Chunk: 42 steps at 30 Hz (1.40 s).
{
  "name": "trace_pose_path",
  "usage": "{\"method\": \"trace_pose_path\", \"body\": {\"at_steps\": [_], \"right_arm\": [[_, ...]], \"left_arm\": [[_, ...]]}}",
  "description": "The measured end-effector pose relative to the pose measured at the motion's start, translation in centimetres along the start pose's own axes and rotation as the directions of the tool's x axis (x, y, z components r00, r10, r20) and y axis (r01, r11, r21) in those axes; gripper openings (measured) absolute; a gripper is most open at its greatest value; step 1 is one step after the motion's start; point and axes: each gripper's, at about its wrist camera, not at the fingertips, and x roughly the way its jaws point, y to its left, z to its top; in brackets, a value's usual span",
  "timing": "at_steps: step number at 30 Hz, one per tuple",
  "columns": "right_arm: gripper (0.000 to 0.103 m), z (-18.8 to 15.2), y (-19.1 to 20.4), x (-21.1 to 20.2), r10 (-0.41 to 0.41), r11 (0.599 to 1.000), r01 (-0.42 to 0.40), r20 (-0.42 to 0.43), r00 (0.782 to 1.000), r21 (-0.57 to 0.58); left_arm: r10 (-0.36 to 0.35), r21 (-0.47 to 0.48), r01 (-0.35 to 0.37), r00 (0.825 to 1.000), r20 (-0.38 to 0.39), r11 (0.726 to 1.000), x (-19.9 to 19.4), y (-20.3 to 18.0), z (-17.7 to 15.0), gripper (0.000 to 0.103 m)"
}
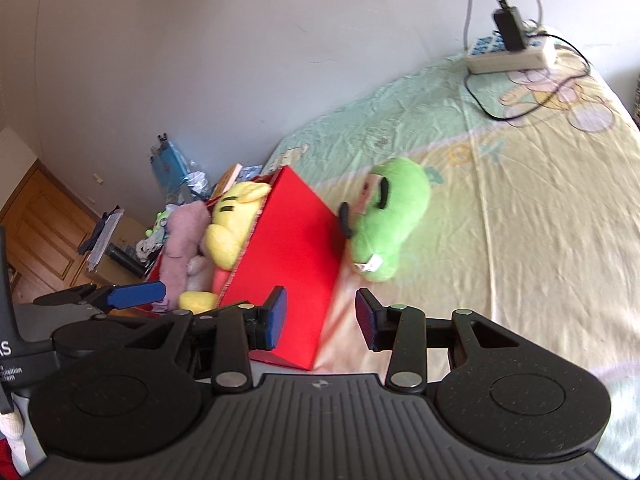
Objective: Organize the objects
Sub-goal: 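Move the right tool toward the green plush on the bed, then close the right tool on the green plush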
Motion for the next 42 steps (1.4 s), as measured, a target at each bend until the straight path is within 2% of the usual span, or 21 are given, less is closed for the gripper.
{"method": "trace_pose_path", "body": {"at_steps": [8, 17, 24, 28, 32, 39, 42], "right_arm": [[0.042, 0.4, -2.5, -0.4, -0.068, 0.994, 0.066, 0.028, 0.997, 0.082], [0.042, 0.8, -5.5, -0.1, -0.109, 0.977, 0.1, 0.034, 0.994, 0.187], [0.042, 1.8, -6.2, 0.8, -0.106, 0.973, 0.098, 0.027, 0.994, 0.207], [0.042, 3.1, -6.0, 1.8, -0.071, 0.978, 0.07, 0.0, 0.997, 0.195], [0.043, 4.6, -5.7, 3.5, -0.025, 0.983, 0.032, -0.039, 0.999, 0.179], [0.053, 6.9, -5.4, 7.3, 0.015, 0.983, 0.007, -0.117, 0.993, 0.185], [0.054, 7.6, -5.4, 8.9, 0.022, 0.982, 0.008, -0.153, 0.988, 0.189]], "left_arm": [[-0.091, 0.102, 0.09, 0.996, 0.011, 0.991, 1.3, -2.8, 0.8, 0.101], [-0.194, 0.189, 0.193, 0.981, -0.013, 0.963, 4.5, -6.1, 0.4, 0.101], [-0.211, 0.272, 0.201, 0.978, 0.005, 0.941, 7.1, -7.7, -0.1, 0.101], [-0.228, 0.275, 0.211, 0.973, 0.031, 0.938, 8.8, -7.5, 0.3, 0.101], [-0.269, 0.247, 0.252, 0.963, 0.037, 0.936, 10.6, -6.8, 1.1, 0.101], [-0.319, 0.192, 0.304, 0.946, 0.051, 0.933, 12.6, -6.0, 2.0, 0.102], [-0.323, 0.189, 0.304, 0.943, 0.076, 0.934, 12.6, -5.9, 2.1, 0.102]]}}
